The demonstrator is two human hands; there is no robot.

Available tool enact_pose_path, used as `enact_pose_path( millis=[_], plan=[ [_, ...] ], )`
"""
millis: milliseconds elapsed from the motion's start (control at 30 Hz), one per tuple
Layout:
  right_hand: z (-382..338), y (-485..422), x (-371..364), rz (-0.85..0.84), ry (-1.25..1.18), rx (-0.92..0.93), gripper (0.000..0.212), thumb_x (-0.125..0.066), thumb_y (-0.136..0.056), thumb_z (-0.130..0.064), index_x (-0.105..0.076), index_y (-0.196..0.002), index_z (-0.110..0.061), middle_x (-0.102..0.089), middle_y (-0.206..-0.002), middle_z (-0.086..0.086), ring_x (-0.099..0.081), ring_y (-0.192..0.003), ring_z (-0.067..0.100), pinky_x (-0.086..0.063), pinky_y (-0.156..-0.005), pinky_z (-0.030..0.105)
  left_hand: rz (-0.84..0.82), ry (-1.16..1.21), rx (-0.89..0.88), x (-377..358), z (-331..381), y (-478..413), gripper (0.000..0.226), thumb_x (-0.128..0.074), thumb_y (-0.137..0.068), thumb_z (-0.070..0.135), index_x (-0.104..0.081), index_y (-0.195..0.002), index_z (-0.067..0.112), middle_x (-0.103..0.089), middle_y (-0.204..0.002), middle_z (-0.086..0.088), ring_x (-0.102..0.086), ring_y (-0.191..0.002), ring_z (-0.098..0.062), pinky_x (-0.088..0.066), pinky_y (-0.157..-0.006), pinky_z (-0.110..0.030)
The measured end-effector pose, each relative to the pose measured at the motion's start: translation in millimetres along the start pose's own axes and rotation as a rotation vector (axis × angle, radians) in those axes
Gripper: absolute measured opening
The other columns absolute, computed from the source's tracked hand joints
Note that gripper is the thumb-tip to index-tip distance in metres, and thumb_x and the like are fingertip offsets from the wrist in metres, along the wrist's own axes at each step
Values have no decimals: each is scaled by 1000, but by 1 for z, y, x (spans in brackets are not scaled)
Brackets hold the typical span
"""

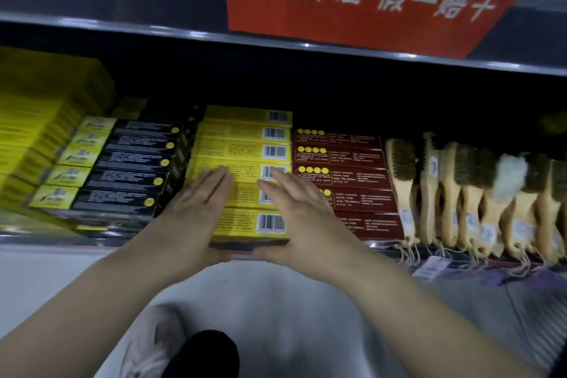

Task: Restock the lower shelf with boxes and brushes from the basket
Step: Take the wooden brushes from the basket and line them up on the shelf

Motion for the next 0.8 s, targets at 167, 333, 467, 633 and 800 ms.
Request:
enact_pose_path(
  millis=[167, 333, 467, 633, 800],
  plan=[
    [6, -7, -4, -2, 223, -6, 82, -61, -86, -42, -12, -149, -26, -3, -158, -11, -5, -144, 5, 16, -110, 24, 77, -27, 46, -1, -1, -6, 91, -56, -93, 25, 15, -147, 12, 23, -155, -3, 13, -145, -19, 4, -112, -23],
    [1, -8, 0, 39, 231, -25, 78, -65, -83, -42, -22, -148, -28, -12, -156, -15, -13, -142, 0, 13, -110, 20, 58, -71, 48, -1, 7, -5, 81, -48, -96, 13, 15, -147, 6, 19, -156, -13, 12, -145, -26, 4, -115, -27],
    [1, -7, -3, 18, 201, -66, 80, -65, -83, -41, -21, -148, -28, -11, -156, -15, -10, -142, -1, 10, -111, 21, 80, 47, -31, 6, 12, 6, 79, -48, -96, 14, 12, -148, 9, 18, -157, -9, 11, -145, -21, 7, -111, -21],
    [-17, -10, 2, 70, -91, -151, 69, -65, -81, -45, -37, -141, -27, -26, -150, -12, -22, -139, 6, -17, -114, 26, 248, 269, -118, 54, -5, 53, 65, -59, -89, 27, -29, -146, 26, -32, -150, 8, -30, -135, -8, -13, -99, -6],
    [-63, -31, -19, 106, -592, -223, 67, -68, -81, -37, -33, -138, -37, -35, -137, -18, -34, -127, 3, -34, -97, 21, 458, 300, 93, 91, -66, 98, 59, -67, -83, 16, -44, -138, 21, -50, -136, 1, -47, -123, -18, -29, -93, -14]
  ],
)
Point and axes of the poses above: each hand's wrist, its own y-axis away from the middle knuckle, its own x-axis out of the back of the hand, z = x × y, the point moved 8 cm from there along -y, towards the middle knuckle
